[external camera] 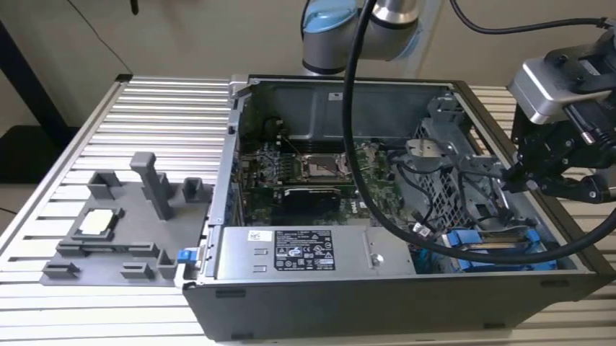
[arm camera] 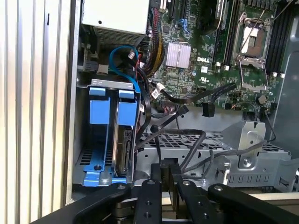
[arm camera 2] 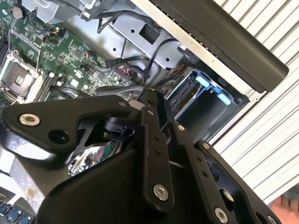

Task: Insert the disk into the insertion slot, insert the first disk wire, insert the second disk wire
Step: 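Insert the first disk wire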

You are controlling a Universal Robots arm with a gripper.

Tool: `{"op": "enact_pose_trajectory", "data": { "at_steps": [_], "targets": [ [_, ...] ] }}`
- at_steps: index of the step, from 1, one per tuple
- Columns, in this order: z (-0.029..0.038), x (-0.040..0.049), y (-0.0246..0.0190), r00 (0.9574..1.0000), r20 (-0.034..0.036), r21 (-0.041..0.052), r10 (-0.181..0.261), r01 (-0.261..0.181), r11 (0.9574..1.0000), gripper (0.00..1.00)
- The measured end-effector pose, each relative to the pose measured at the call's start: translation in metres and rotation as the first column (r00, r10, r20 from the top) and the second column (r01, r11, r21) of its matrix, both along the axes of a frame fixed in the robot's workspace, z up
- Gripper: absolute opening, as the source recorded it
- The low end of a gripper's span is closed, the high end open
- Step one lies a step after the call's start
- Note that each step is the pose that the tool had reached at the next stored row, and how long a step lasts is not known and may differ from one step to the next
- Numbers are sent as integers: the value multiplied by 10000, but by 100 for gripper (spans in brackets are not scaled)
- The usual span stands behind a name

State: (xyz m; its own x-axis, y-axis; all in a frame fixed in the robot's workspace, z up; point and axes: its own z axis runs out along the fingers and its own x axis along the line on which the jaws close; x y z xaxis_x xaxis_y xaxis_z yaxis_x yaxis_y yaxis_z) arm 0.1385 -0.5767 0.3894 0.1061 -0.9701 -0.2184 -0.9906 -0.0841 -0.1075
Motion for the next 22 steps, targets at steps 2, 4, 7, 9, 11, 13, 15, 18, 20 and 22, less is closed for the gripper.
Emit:
{"op": "enact_pose_trajectory", "data": {
  "at_steps": [2,4,7,9,11,13,15,18,20,22],
  "targets": [
    [0,0,0,10000,0,0,-1,1,10000,19],
    [0,0,0,10000,0,0,0,0,10000,19],
    [-1,0,0,10000,0,0,0,0,10000,19],
    [-4,0,0,10000,0,-2,0,0,10000,19],
    [-18,0,0,10000,0,-96,-12,12,10000,19],
    [-32,0,0,10000,0,-220,-45,45,9997,19],
    [-46,0,0,10000,1,-338,-95,95,9994,19],
    [-67,-1,0,9997,10,-497,-257,257,9984,19],
    [-78,-1,0,9992,22,-604,-389,390,9974,19],
    [-83,-1,0,9989,29,-782,-461,462,9959,19]
  ]
}}
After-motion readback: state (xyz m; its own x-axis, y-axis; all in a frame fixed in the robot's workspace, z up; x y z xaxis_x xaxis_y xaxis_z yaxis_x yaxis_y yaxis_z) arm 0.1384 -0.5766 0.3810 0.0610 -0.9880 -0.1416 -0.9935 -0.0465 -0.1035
